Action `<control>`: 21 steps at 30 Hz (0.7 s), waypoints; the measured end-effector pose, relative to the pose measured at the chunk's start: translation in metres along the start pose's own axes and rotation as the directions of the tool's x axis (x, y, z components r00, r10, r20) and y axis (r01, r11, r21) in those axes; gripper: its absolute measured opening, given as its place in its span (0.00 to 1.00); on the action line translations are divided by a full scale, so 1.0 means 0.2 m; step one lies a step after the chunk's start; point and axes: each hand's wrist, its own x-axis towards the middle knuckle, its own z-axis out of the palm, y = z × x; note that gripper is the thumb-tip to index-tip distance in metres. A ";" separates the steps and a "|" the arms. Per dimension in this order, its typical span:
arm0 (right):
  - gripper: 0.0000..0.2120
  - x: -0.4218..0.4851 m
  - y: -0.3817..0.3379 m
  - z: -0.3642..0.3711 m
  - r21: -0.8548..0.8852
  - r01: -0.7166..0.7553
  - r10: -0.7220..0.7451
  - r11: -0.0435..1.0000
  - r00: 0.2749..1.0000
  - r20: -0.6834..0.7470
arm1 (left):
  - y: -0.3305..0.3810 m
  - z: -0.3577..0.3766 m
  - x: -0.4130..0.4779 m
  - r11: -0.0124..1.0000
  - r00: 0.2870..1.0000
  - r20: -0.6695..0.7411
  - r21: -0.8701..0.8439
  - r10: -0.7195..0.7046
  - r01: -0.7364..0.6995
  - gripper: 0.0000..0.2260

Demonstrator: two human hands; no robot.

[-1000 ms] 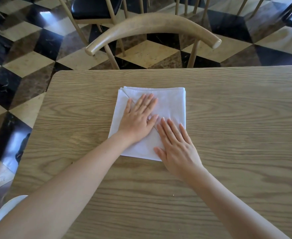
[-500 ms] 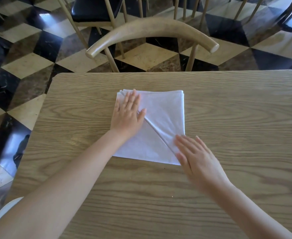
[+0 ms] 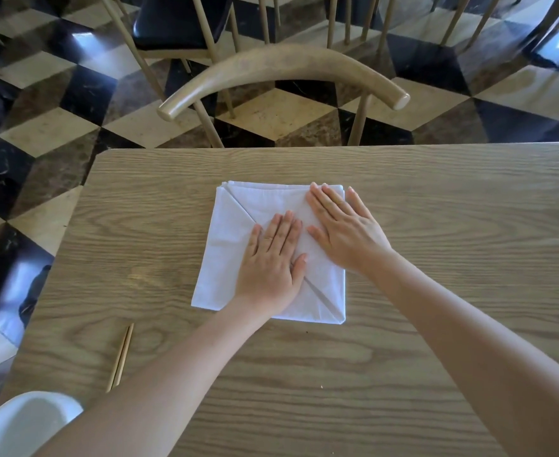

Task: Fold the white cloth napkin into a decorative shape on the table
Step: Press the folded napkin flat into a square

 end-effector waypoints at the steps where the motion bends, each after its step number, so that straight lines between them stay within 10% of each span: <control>1: 0.33 0.00 0.01 0.00 -0.002 -0.011 0.011 1.000 1.000 -0.003 | 0.00 0.00 0.00 1.000 1.000 -0.005 0.000 0.000 0.000 0.27; 7: 0.29 -0.05 0.15 -0.09 0.013 -0.245 0.243 0.970 0.968 0.068 | 0.01 -0.01 0.00 1.000 1.000 0.016 -0.006 -0.011 0.011 0.29; 13: 0.28 -0.40 -0.21 -0.06 0.118 0.089 -0.090 0.989 0.996 0.006 | 0.00 -0.01 0.00 1.000 0.999 0.047 0.004 -0.002 0.001 0.28; 21: 0.27 -0.76 -0.14 0.00 0.097 0.124 -0.130 0.988 0.990 0.055 | -0.31 -0.07 0.16 0.991 0.987 0.092 0.009 -0.133 0.133 0.26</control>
